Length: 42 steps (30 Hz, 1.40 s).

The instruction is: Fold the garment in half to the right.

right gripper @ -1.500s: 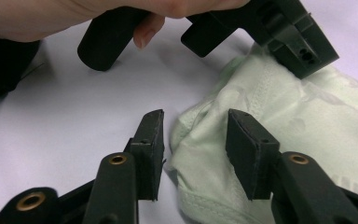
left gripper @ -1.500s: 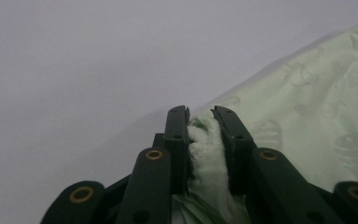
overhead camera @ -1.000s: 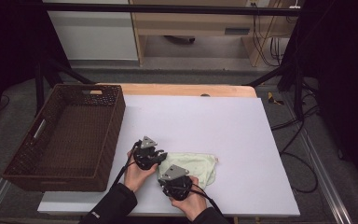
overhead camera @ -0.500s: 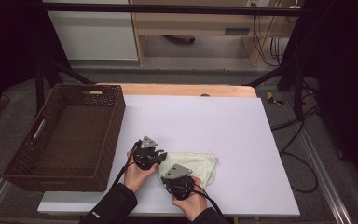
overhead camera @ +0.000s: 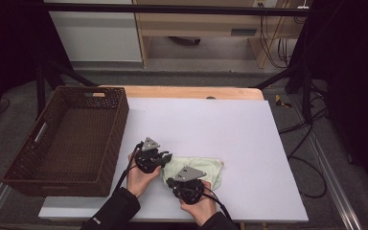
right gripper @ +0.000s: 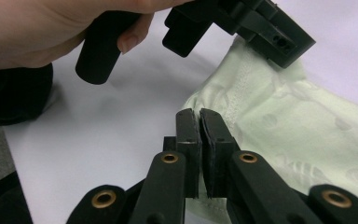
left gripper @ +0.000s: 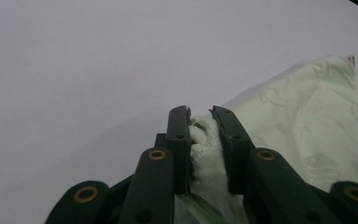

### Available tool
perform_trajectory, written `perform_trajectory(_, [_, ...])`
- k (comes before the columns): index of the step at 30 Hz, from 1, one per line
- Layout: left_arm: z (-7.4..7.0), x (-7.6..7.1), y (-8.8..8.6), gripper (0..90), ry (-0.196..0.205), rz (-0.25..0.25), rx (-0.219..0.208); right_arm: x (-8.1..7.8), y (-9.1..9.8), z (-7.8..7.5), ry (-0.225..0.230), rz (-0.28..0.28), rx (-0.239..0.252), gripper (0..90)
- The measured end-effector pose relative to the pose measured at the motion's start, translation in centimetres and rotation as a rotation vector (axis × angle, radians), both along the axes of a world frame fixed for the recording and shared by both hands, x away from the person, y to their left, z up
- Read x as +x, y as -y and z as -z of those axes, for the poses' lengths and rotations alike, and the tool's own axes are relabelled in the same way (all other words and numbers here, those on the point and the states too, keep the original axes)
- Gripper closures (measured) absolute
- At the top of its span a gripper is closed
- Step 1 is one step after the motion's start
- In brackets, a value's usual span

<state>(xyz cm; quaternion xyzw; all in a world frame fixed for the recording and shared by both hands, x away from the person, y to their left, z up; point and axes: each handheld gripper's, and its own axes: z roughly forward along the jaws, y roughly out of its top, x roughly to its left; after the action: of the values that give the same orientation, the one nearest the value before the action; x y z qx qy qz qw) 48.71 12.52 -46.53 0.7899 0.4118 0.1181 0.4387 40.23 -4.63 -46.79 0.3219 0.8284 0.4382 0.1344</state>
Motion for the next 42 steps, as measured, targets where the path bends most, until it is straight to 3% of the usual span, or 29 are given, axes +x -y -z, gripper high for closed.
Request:
perform_trajectory(10, [-1.1,-0.4,0.7,76.9,0.014,0.008,0.000,-0.3,0.7,-0.5,-0.021,0.001,0.050,87.2])
perform_trajectory(23, [-2.3,-0.7,2.2,76.8,0.025,0.027,0.042,-0.7,1.6,-0.8,-0.021,0.021,0.106,87.3])
perform_trajectory(42, [-3.6,-0.3,5.7,76.9,0.027,0.078,0.094,-1.3,4.2,-1.3,-0.014,0.079,0.185,87.3])
